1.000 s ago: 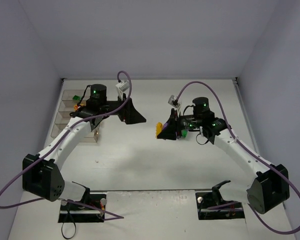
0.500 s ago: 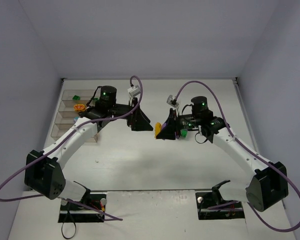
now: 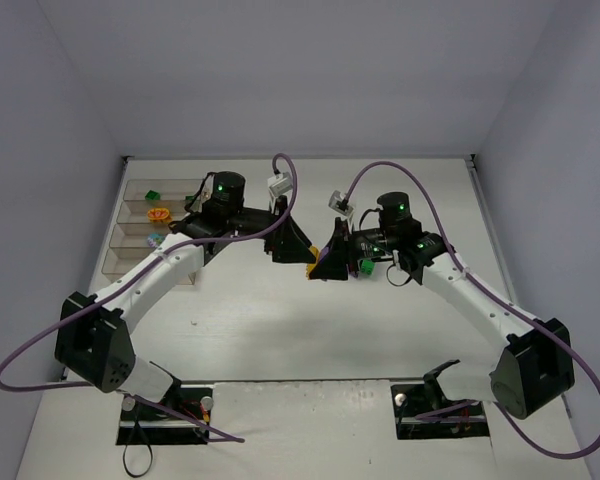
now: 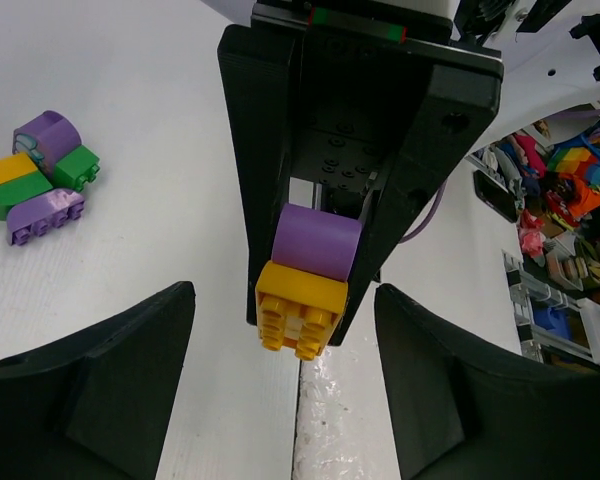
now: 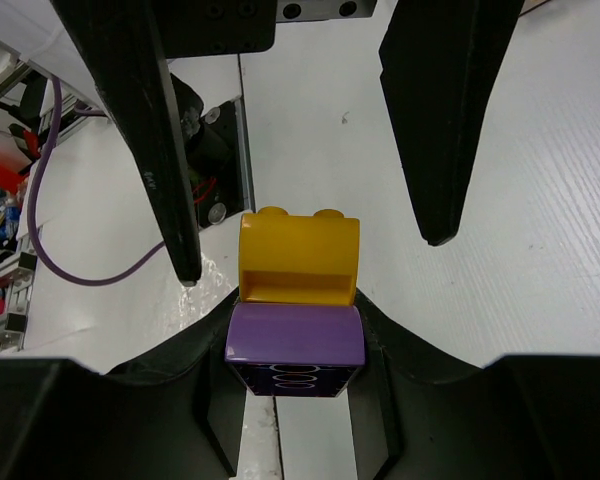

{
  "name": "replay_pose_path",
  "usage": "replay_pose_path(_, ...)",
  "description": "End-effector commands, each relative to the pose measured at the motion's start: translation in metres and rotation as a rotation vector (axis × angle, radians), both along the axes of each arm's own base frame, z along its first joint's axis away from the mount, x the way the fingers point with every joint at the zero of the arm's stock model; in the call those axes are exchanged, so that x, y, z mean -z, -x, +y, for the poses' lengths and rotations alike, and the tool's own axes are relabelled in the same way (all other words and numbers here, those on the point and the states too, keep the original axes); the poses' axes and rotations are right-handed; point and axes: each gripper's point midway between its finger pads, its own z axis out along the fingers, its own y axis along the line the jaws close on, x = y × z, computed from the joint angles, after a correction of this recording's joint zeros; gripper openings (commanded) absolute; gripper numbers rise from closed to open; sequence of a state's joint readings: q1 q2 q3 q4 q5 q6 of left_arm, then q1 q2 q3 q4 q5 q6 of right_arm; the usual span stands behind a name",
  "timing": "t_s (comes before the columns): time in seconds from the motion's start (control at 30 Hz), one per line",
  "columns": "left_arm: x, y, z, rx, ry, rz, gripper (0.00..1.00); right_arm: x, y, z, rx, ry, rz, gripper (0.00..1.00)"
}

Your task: Sort the legos into containers by color

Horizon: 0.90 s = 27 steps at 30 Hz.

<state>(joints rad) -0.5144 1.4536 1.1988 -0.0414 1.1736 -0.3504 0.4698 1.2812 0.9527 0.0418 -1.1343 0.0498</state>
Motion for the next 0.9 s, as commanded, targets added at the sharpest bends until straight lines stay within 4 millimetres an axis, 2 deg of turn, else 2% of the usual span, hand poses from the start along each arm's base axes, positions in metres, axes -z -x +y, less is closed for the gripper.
replay_pose_path(0.0,-0.0367,-0.0036,-0.0074,0.029,0.086,-0.139,0.65,-0.0273,-0.0032,0.0071,-0.034,-0.061,-0.087,0.03)
replay_pose_path(0.27,-0.0363,-0.0008,-0.0077,0.044,0.088,-0.128,0.48,-0.0269,-0.0048,0.0072,-0.023,-0.056,-0.091,0.02)
replay_pose_path(0.4,-0.0371,0.0005,-0.0072,0.053,0.092,-0.124,0.29,-0.0263,-0.0059,0.0075,-0.020,-0.054,-0.090,0.02)
replay_pose_path(0.5,-0.0379,0.0013,-0.0071,0.057,0.094,-0.123,0.19,-0.0248,-0.0066,0.0072,-0.015,-0.050,-0.089,0.03)
replay_pose_path(0.53,-0.0373,0.0013,-0.0071,0.057,0.093,-0.122,0.12,-0.0247,-0.0068,0.0072,-0.013,-0.050,-0.089,0.03)
replay_pose_path(0.57,-0.0384,0.0024,-0.0071,0.058,0.095,-0.125,0.10,-0.0244,-0.0075,0.0072,-0.009,-0.048,-0.089,0.06)
replay_pose_path(0.6,-0.0378,0.0017,-0.0068,0.055,0.094,-0.124,0.07,-0.0237,-0.0082,0.0068,-0.004,-0.046,-0.086,0.18)
replay_pose_path(0.7,-0.0378,0.0005,-0.0065,0.047,0.092,-0.136,0.04,-0.0220,-0.0093,0.0065,0.009,-0.039,-0.084,0.45)
replay_pose_path(0.87,-0.0305,-0.0024,-0.0054,0.037,0.066,-0.138,0.03,-0.0195,-0.0096,0.0030,0.038,-0.027,-0.089,0.54)
